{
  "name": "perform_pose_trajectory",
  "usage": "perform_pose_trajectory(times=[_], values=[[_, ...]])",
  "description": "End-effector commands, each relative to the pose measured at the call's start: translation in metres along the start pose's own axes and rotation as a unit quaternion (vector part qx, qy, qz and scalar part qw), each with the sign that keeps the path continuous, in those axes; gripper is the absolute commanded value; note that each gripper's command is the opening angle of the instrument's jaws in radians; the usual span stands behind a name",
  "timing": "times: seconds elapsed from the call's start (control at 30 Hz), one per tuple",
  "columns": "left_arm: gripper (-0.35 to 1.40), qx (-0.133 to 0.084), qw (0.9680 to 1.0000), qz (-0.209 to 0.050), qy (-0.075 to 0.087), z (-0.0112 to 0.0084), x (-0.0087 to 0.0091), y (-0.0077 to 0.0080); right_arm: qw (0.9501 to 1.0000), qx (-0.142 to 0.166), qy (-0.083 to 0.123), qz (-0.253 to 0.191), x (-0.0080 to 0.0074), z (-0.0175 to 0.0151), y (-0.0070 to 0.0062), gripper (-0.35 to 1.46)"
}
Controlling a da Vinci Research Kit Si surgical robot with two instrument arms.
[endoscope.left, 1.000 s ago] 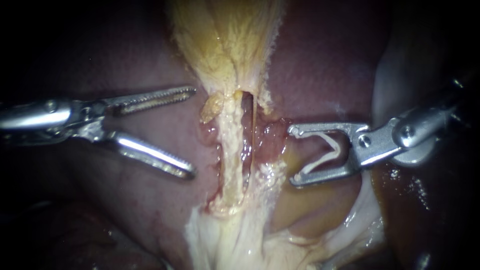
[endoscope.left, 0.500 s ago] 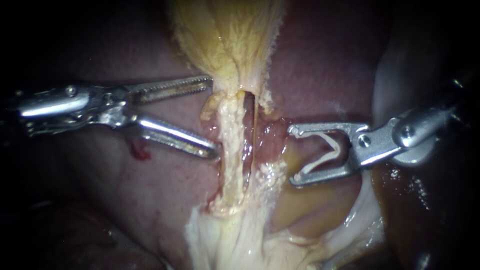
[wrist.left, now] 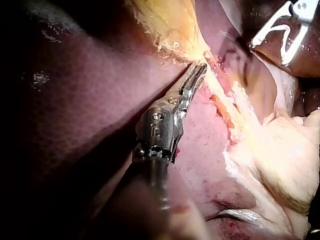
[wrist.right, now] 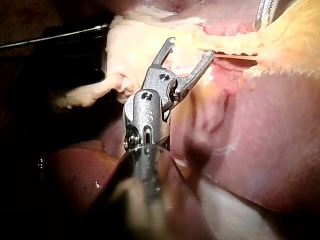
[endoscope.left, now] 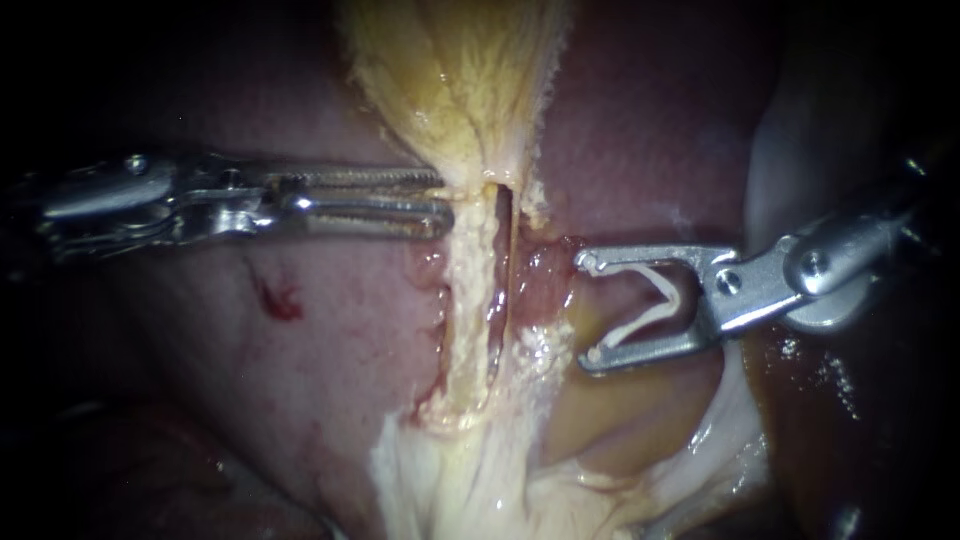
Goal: Grabbing gallbladder
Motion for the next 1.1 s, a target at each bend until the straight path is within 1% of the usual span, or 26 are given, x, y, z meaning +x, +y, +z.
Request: perform_pose_trajectory(times=[0.03,0.2,0.33,0.5,0.7,0.83,0.9,1.0,1.1], values=[[-0.35,-0.001,1.0,0.0,0.001,-0.0001,0.0,0.0001,1.0,0.0,0.0,0.0,0.0,0.0,0.0,0.5],[-0.35,-0.004,0.9999,-0.013,0.002,-0.0006,-0.0001,0.0002,1.0,0.0,0.0,0.0,0.0,0.0,0.0,0.5],[-0.35,-0.003,0.9998,-0.022,0.004,-0.0014,-0.0008,0.0,1.0,0.0,0.0,0.0,0.0,0.0,0.0,0.5],[-0.35,-0.011,0.9995,-0.029,0.005,-0.0027,-0.0019,-0.0002,1.0,0.0,0.0,0.0,0.0,0.0,0.0,0.5],[-0.35,-0.016,0.9992,-0.037,0.005,-0.0051,-0.0035,-0.0003,1.0,0.0,0.0,0.0,0.0,0.0,0.0,0.5],[-0.35,-0.019,0.9989,-0.042,0.007,-0.0072,-0.0044,-0.0003,1.0,0.0,0.0,0.0,0.0,0.0,0.0,0.5],[-0.35,-0.023,0.9987,-0.046,0.005,-0.0084,-0.0049,-0.0003,1.0,0.0,0.0,0.0,0.0,-0.0001,0.0,0.5],[-0.35,-0.027,0.9984,-0.049,0.005,-0.0095,-0.0052,0.0,1.0,0.0,0.0,0.0,0.0,-0.0001,0.0,0.5],[-0.35,-0.032,0.9982,-0.051,0.005,-0.0099,-0.005,0.0001,1.0,0.0,0.0,0.0,0.0,-0.0001,0.0,0.5]])
